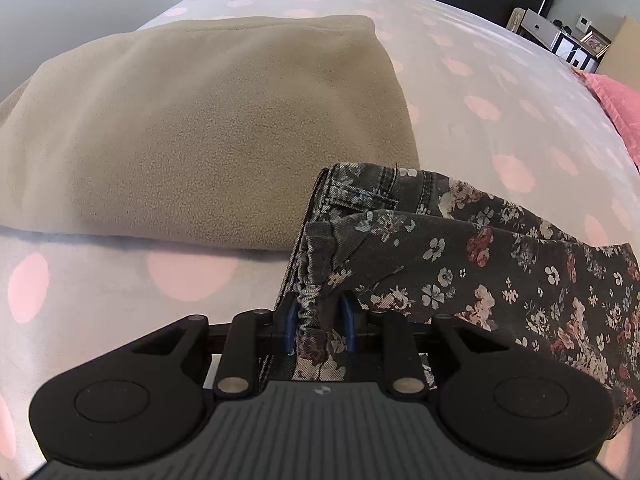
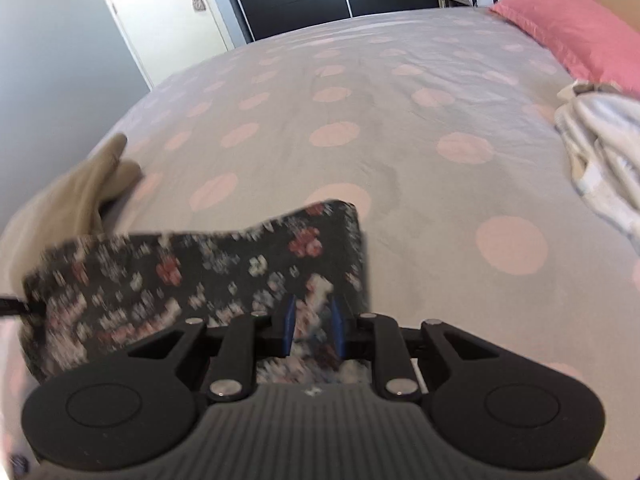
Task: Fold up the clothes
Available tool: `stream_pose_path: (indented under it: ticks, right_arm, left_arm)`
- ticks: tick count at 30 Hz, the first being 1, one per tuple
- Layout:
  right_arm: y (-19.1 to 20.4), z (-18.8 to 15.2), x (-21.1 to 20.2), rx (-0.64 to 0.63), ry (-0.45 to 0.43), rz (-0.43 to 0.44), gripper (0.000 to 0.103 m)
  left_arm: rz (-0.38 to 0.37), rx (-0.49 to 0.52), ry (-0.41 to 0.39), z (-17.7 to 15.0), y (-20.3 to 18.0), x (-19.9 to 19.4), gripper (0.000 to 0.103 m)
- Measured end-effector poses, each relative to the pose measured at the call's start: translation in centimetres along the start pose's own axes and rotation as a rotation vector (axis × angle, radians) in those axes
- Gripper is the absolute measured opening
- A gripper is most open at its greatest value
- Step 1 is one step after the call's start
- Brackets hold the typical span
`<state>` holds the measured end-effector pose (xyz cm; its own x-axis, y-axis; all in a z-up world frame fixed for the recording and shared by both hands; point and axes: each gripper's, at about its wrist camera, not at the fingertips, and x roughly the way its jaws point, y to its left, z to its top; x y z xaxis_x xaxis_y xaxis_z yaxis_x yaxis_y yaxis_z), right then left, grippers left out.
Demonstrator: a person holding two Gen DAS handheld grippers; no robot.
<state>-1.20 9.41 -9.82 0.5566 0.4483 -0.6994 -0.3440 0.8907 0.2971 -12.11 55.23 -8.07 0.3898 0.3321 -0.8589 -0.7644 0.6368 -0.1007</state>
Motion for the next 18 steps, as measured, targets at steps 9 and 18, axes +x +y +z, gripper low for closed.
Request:
stream_pose_path:
  ticks: [9,18]
  right_arm:
    - [0.1,0.7,4.7,0.05,0.081,-0.041,0.013]
    - [-4.0,0.8,6.1,0.059,0.074,-0.26,0.002]
  left_arm:
    - [-0.015,-0.006,-0.009,0.4,-0.2,0.0,0.02]
    - [-0.037,0.033,-0.046,0.6,-1.0,0.0,0.031]
